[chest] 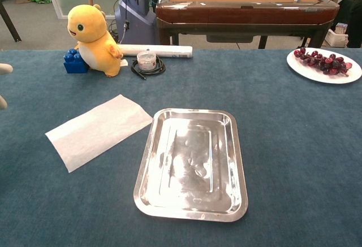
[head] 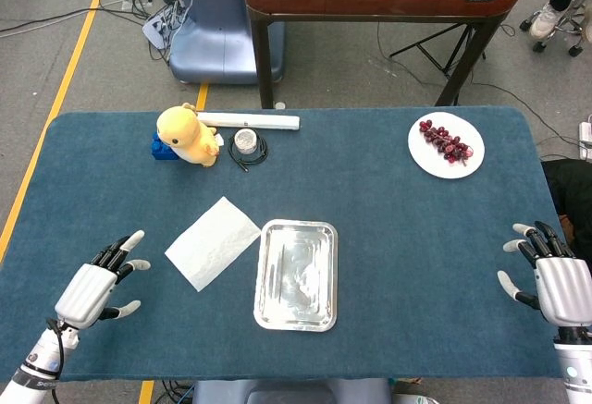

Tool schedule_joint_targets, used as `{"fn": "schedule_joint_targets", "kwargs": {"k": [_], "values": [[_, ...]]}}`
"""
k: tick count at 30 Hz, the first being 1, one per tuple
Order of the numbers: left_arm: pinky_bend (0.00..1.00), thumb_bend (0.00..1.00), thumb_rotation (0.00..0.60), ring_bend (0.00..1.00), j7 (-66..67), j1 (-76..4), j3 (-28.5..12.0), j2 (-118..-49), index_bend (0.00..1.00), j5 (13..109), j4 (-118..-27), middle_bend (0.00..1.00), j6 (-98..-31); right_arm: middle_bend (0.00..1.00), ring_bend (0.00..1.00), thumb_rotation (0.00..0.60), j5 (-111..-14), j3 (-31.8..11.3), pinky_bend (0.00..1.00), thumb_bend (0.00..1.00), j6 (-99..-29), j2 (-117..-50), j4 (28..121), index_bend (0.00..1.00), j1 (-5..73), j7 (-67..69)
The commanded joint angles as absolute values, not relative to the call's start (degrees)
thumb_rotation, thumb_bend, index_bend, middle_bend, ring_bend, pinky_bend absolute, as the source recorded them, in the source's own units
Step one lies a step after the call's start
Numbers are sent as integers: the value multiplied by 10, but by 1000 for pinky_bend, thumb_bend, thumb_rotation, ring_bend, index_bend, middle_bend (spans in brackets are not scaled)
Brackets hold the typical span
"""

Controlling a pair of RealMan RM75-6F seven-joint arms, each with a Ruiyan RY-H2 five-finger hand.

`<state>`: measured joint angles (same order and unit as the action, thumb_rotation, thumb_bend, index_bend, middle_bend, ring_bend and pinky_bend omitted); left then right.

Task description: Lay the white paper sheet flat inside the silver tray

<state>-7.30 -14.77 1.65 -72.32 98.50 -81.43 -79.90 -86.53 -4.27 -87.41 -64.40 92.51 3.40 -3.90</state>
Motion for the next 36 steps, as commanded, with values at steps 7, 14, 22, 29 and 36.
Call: {"fn": "schedule_joint_targets", "kwargs": {"k": [7, 14, 22, 29, 36], "values": [[129, 148, 600, 0, -58, -144, 21, -729, 339, 973, -803, 1, -798, 245, 120, 600, -864, -42, 322, 266, -869, -646, 925, 408, 35, -44], [129, 149, 600, 0, -55, -143, 24, -737, 340, 967, -788, 1, -796, 245, 120, 600, -863, -41, 322, 266, -865, -647, 925, 408, 37, -45], [129, 85, 600, 0, -76, -158, 25, -772, 339, 988, -722, 0, -805, 245, 120, 600, -862, -41, 322, 266, -864, -646, 925, 408, 37, -44], [129, 73, 600, 0, -105, -177, 23, -804, 340, 1002, -681, 0, -811, 245, 120, 600, -861, -41, 322, 266, -862, -645, 925, 408, 38, -42], [129, 73, 600, 0, -108, -199, 21, -831, 345, 1009, -655, 0, -803, 245, 120, 600, -861, -43, 322, 266, -865, -642, 926, 408, 36, -36]]}}
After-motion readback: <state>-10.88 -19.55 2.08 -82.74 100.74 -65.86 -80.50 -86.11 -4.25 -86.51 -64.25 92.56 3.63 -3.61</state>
